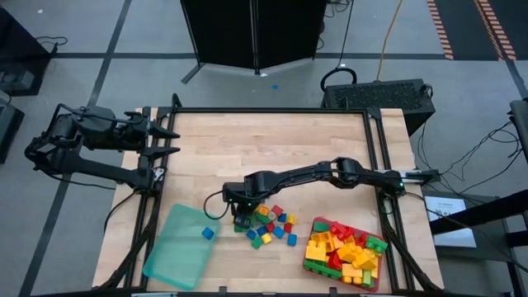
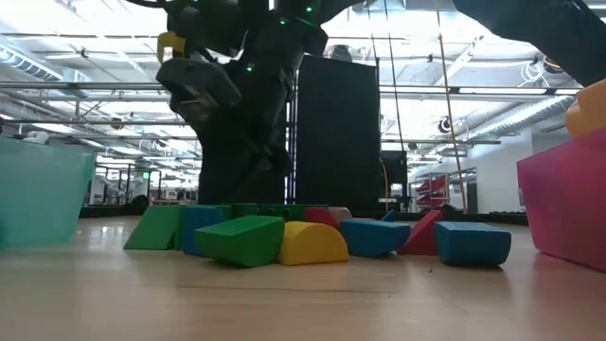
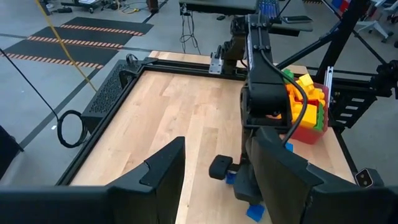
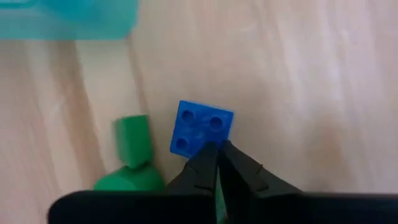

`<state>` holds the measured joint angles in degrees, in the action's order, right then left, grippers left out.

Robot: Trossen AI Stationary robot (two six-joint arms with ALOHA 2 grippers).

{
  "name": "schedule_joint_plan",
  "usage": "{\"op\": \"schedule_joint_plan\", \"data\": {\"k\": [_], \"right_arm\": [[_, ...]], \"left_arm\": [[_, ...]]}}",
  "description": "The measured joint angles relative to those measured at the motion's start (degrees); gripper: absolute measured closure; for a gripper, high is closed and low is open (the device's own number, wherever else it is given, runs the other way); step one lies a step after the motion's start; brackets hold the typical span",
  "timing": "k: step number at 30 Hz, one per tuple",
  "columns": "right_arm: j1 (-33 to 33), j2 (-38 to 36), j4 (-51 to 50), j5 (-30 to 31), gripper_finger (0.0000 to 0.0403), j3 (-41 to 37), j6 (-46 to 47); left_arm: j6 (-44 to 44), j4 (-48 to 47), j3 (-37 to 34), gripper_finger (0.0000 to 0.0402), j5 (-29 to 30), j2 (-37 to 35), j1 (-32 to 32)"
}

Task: Sort blocks by size
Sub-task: Put the 2-stud green game piece into the blue bin

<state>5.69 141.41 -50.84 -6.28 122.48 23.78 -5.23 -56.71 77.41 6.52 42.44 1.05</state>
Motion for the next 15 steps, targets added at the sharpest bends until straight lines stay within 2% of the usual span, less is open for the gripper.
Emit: {"op": "schedule_joint_plan", "data": {"k": [9, 15], "right_arm": [[-0.6, -2.7, -1.2, 2.7, 0.0402, -0.3, -1.6], [-0.8, -5.2, -0.8, 2.2, 0.0401, -0.2, -3.1]], "left_arm": [[0.0, 0.0, 0.0, 0.0214, 0.0, 0.0, 0.0], [0.0, 0.0, 0.0, 0.0214, 0.0, 0.0, 0.0]]}}
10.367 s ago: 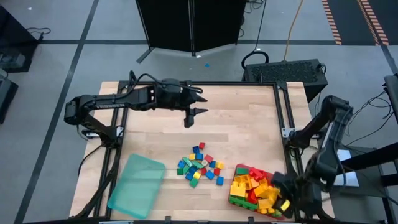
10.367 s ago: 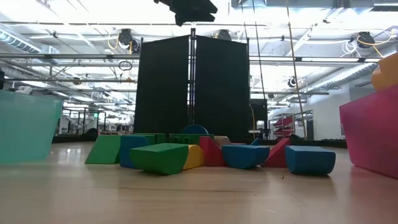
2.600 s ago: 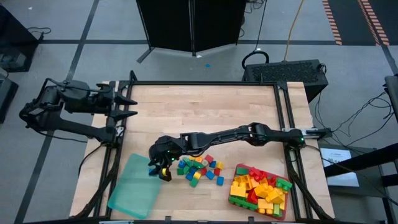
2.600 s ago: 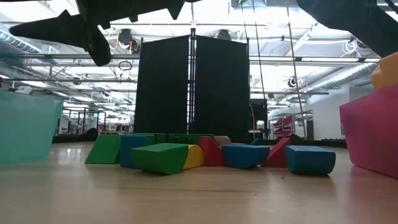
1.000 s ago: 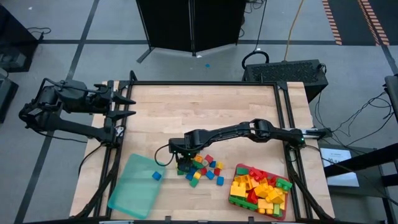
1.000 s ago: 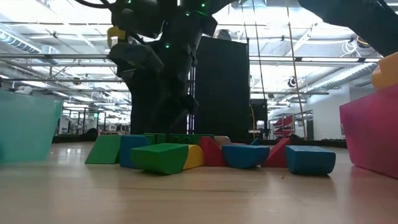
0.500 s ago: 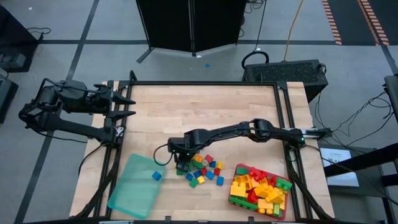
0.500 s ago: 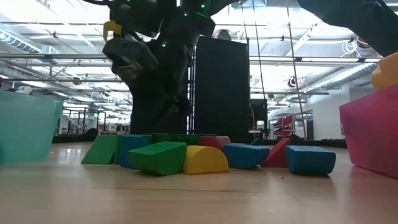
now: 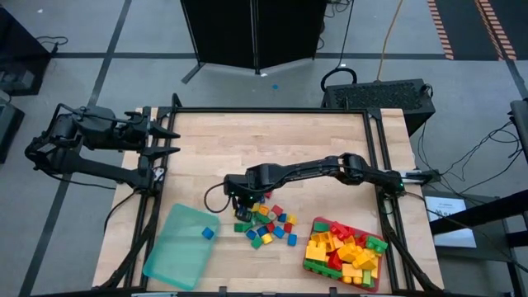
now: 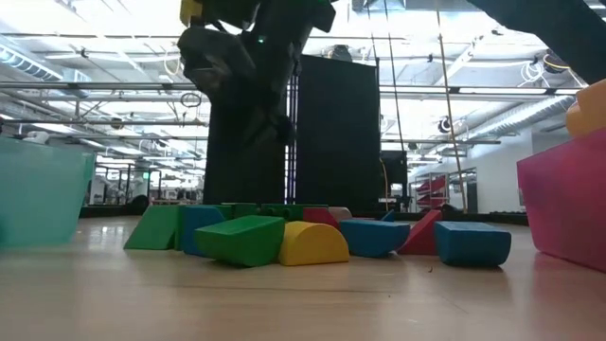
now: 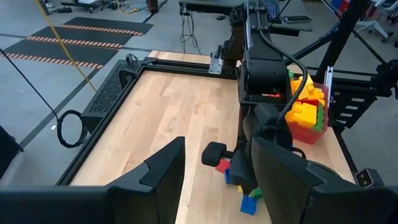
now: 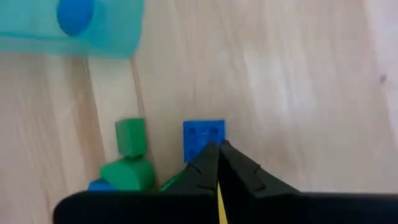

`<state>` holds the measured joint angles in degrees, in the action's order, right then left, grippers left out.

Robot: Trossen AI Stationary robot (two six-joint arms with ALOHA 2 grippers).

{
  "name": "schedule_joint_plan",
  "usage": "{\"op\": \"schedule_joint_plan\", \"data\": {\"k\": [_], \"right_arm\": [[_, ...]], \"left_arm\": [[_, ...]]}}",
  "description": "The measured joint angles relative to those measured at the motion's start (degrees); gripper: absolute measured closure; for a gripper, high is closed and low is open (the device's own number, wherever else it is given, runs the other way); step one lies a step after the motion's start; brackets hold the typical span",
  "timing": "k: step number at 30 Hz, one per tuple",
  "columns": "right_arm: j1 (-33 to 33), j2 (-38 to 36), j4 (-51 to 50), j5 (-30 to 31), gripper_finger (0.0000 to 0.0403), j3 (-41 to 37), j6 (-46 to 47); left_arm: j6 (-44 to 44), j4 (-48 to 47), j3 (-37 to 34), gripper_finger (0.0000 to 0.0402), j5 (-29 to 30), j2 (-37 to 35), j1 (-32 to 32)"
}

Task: Sort blocks by size
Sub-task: Put the 2-stud green game piece into the blue bin

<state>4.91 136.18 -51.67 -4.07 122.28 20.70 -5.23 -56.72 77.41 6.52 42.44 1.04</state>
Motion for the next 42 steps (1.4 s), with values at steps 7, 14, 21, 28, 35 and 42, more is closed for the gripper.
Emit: {"op": "schedule_joint_plan", "data": {"k": [7, 14, 21, 28, 35, 42], "right_arm": [[0.9, -0.6, -7.8, -7.4, 0.0305, 0.0, 4.5], [4.0, -0.6, -6.0, 1.0, 0.0127, 0.0, 12.5], [4.4, 0.7, -5.1, 5.7, 0.0087, 0.0, 16.5], [5.3, 2.5, -2.5, 5.6, 0.0124, 0.1, 18.1], [5.8, 3.6, -5.5, 5.7, 0.0142, 0.1, 17.7], [5.6, 3.6, -6.1, 6.1, 0.019, 0.1, 16.7]], "left_arm": [[0.0, 0.0, 0.0, 0.0214, 0.0, 0.0, 0.0], [0.7, -0.3, 0.0, 0.0214, 0.0, 0.0, 0.0], [1.5, -0.8, 0.0, 0.0214, 0.0, 0.0, 0.0], [1.5, -1.3, 0.0, 0.0214, 0.0, 0.0, 0.0], [1.2, -1.8, 0.0, 0.0214, 0.0, -0.4, 0.0], [1.2, -2.4, 0.0, 0.0214, 0.0, -0.6, 0.0]]}}
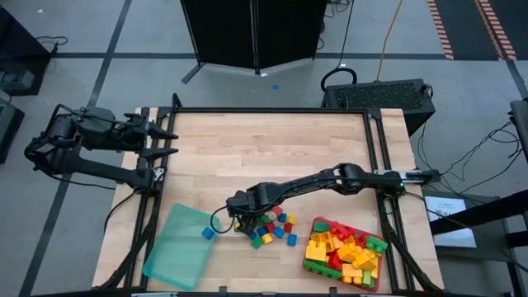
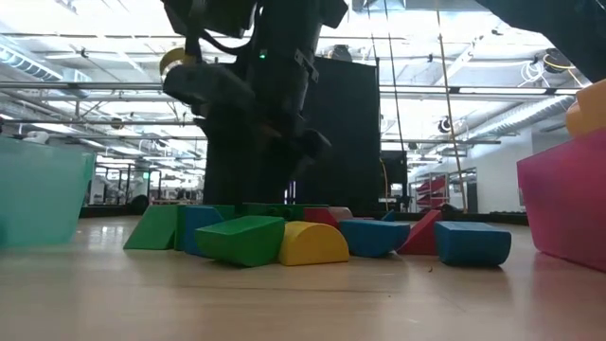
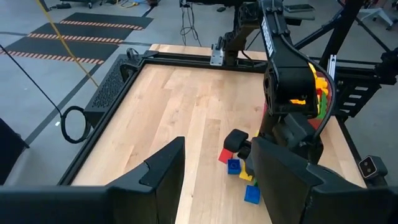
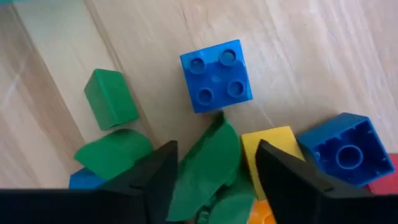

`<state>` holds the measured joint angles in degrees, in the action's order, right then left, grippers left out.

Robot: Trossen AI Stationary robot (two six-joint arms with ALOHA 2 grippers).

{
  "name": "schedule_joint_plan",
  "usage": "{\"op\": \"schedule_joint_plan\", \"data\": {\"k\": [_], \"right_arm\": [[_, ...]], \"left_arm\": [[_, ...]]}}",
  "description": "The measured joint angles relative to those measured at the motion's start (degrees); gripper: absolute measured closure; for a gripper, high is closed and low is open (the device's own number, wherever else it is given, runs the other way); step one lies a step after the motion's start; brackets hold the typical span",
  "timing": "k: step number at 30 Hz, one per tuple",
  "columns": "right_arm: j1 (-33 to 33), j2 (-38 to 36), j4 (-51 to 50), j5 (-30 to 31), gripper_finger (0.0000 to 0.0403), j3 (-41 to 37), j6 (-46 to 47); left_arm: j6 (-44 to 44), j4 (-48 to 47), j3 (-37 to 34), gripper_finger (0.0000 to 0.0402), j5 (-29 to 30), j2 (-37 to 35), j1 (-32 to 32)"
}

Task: Sort blocks by size
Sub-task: Put the 2-stud green game piece into the blue bin, then put the 4-stud green game piece into the blue bin

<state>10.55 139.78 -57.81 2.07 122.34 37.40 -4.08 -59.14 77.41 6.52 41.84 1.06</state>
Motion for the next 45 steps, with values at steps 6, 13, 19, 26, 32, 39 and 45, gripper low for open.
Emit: {"op": "schedule_joint_plan", "data": {"k": [6, 13, 19, 26, 32, 39, 45], "right_arm": [[0.1, 2.2, 0.1, -1.5, 0.0296, 0.1, -1.0], [0.1, 2.0, -0.3, -1.7, 0.0328, 0.1, -2.1], [-0.5, 1.6, -3.7, -0.8, 0.0328, 3.1, -3.7], [-1.0, 1.4, 0.2, -0.5, 0.0328, 12.7, -9.7], [-0.6, 1.3, 29.2, -7.0, 0.0328, 12.4, -18.7], [-2.0, 5.7, 40.4, -10.2, 0.0328, 12.3, -23.1], [-2.7, 9.6, 45.9, -14.6, 0.0322, 12.3, -17.7]], "left_arm": [[0.0, 0.0, 0.0, 0.0214, 0.0, 0.0, 0.0], [0.0, -0.3, 0.0, 0.0214, 0.0, 0.0, 0.0], [0.0, -0.3, 0.0, 0.0214, 0.0, 0.0, 0.0], [0.3, -0.3, 0.0, 0.0214, 0.5, 0.0, 0.0], [0.5, -0.3, 0.0, 0.0214, 1.8, 0.0, 0.0], [0.4, -0.3, 0.0, 0.0214, 2.4, 0.0, 0.0], [0.3, -0.2, 0.0, 0.0214, 2.6, 0.0, 0.0]]}}
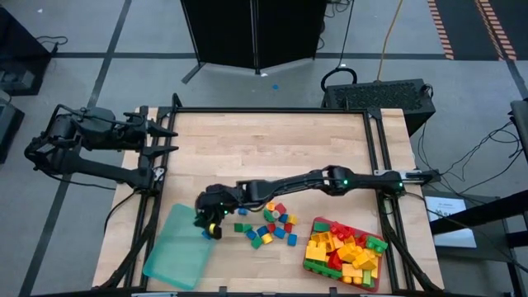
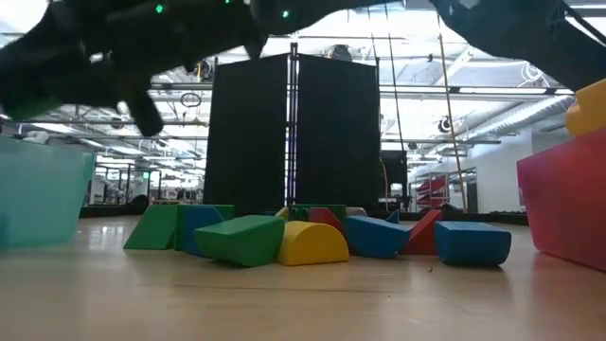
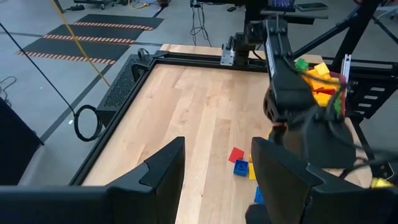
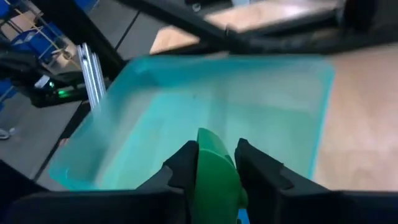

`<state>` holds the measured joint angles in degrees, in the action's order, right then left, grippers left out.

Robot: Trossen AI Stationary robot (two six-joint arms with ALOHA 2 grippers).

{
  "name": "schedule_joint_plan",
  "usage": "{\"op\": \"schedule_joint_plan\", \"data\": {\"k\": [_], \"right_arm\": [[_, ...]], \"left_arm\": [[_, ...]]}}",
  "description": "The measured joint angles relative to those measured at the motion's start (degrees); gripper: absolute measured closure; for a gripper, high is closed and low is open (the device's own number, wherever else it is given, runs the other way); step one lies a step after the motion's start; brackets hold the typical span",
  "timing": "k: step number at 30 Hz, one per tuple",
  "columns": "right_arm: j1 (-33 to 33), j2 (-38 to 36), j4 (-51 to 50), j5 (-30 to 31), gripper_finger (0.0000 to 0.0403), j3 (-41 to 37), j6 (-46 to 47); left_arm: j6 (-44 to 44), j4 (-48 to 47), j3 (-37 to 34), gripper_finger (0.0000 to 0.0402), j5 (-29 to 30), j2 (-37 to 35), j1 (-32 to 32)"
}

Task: Sort blocks by size
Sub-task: Put the 4-stud green game piece into the blue bin, then put the 4-stud blue game piece into the blue bin

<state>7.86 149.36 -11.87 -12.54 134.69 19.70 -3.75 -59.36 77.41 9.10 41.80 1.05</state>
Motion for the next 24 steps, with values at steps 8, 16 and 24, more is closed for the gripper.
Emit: {"op": "schedule_joint_plan", "data": {"k": [8, 16, 24], "right_arm": [[0.0, 0.9, 1.2, -3.5, 0.0232, 0.0, 0.2], [-1.4, -3.5, -9.9, -3.8, 0.0175, 0.2, -0.7], [-1.8, -12.1, -40.8, 7.9, 0.0154, 0.4, -9.6]], "left_arm": [[-0.2, -0.1, 0.0, 0.0214, 0.2, 0.0, 0.0], [-0.2, -0.2, 0.0, 0.0214, 0.2, 0.0, 0.0], [-0.3, -0.7, 0.0, 0.0214, 0.2, 0.0, 0.0]]}}
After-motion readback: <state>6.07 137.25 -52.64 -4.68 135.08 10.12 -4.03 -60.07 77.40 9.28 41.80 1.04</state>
